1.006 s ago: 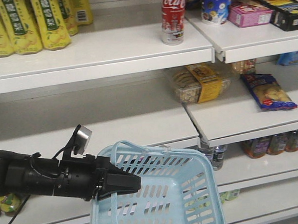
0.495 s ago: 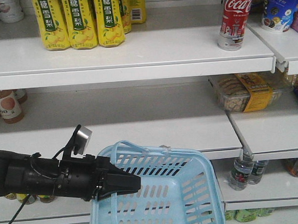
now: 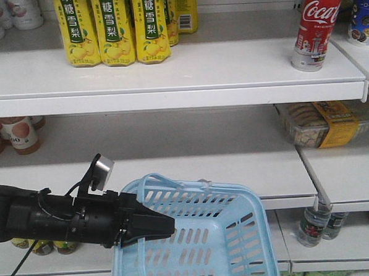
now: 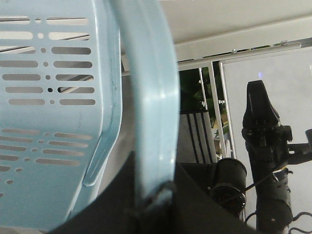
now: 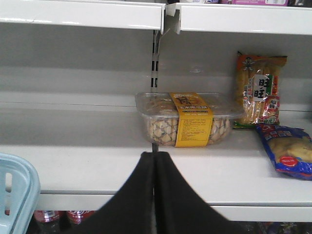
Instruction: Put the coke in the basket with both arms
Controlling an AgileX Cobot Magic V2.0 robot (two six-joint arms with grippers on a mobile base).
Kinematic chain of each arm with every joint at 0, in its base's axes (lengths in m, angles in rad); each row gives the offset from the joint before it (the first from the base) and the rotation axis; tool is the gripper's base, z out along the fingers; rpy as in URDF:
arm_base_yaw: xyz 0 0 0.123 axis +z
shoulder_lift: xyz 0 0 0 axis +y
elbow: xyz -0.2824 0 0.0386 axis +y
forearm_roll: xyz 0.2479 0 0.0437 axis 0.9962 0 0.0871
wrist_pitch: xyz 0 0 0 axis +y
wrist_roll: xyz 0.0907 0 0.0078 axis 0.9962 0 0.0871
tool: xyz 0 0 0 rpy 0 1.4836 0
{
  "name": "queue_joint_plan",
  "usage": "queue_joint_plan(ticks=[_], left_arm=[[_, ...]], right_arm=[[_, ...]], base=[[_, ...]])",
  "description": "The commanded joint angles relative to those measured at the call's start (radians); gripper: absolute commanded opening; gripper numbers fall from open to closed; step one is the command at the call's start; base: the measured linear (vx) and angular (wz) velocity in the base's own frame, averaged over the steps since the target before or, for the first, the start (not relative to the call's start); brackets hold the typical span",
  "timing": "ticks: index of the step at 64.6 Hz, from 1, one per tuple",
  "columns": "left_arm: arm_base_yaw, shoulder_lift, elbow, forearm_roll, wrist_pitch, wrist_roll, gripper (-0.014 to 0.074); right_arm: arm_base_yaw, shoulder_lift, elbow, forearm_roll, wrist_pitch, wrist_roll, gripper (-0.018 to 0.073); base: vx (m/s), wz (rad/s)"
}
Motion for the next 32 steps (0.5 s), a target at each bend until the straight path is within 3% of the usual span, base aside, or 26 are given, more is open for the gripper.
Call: queue_joint_plan(ticks=[1,32], left_arm=[[-0.004,-0.044,-0.019,-0.067,0.081,0.007,-0.0006],[-0.004,-0.044,-0.019,-0.067,0.081,0.007,-0.0006]], right_arm=[[-0.003,-0.014,0.011,-0.002,-0.078,-0.004,-0.001],[-0.003,-0.014,0.011,-0.002,-0.078,-0.004,-0.001]], base=[[0.07,0.07],[0.07,0.05]])
